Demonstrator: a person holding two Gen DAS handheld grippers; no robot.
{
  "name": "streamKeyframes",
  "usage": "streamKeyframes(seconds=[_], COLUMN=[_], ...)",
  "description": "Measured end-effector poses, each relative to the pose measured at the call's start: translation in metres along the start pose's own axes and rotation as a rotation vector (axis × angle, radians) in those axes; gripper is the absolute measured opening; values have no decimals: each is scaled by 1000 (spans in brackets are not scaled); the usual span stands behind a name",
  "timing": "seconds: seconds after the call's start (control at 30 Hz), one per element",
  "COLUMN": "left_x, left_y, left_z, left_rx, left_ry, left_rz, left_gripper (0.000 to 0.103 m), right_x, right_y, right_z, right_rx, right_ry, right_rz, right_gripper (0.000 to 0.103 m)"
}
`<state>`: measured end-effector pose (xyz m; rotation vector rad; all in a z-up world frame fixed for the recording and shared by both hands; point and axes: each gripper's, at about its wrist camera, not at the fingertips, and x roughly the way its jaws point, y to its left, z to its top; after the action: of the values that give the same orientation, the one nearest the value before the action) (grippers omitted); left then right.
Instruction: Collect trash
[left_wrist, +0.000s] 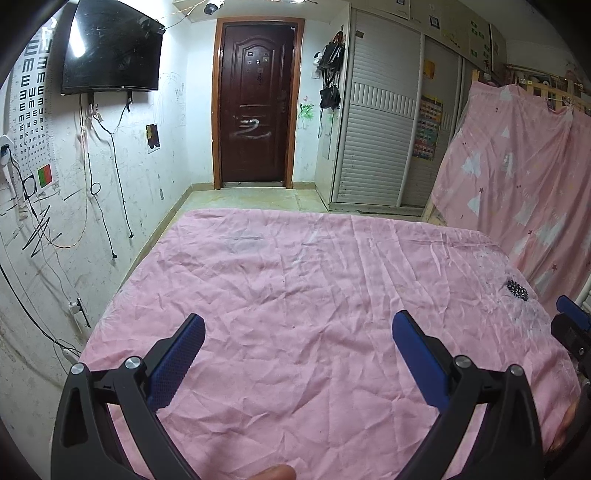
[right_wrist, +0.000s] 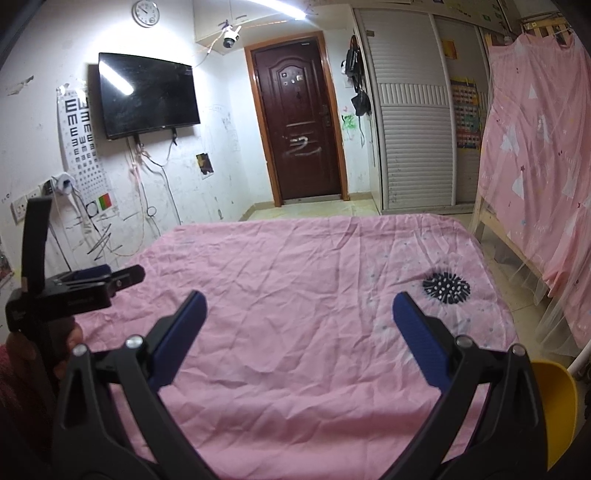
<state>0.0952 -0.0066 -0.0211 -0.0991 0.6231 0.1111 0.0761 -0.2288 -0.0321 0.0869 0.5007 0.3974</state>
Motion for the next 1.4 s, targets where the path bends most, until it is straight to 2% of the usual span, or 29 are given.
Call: streamKeyframes(seconds=[1.4], left_x=[2], left_y=[-1], left_z=[-1], left_rx=[2], left_ry=[14], left_rz=[15], left_gripper=[94], right_x=[3], right_y=[-1], right_z=[-1], right_rx=[11], right_ry=[11], right_rz=[3], right_gripper=[97])
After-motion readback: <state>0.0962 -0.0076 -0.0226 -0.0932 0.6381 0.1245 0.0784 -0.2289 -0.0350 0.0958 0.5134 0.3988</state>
